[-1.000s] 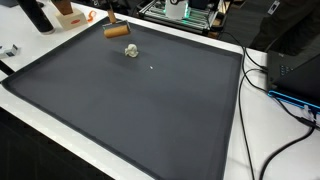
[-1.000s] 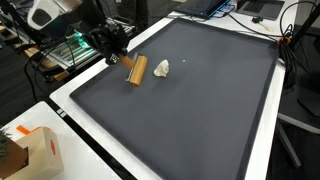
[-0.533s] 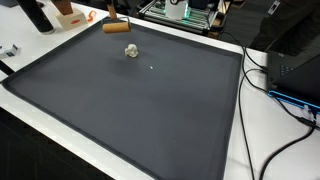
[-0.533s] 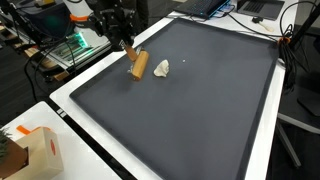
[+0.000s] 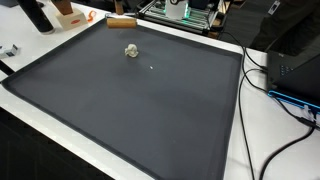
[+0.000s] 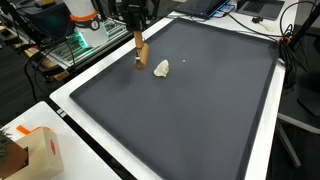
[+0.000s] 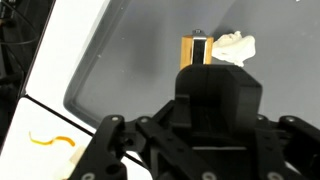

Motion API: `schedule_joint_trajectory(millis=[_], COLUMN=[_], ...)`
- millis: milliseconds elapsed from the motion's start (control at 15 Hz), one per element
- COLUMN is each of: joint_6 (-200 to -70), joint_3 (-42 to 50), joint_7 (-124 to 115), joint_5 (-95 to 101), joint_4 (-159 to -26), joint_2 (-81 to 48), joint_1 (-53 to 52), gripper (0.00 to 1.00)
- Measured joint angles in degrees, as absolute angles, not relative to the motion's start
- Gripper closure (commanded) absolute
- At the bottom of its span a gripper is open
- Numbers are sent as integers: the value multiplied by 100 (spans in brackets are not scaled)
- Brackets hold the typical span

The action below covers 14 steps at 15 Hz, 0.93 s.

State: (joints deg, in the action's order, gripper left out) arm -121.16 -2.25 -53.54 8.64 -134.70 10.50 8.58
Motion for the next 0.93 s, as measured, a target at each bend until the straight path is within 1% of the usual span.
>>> schedule_joint_trajectory(millis=[467, 933], joint_6=[-11232, -10787], joint_3=[-753, -1094], joint_7=[-5856, -6021], joint_5=[2413, 3555], joint_4=[-12983, -12666], joint_2=[782, 187], joint_1=[330, -363], gripper=[79, 79])
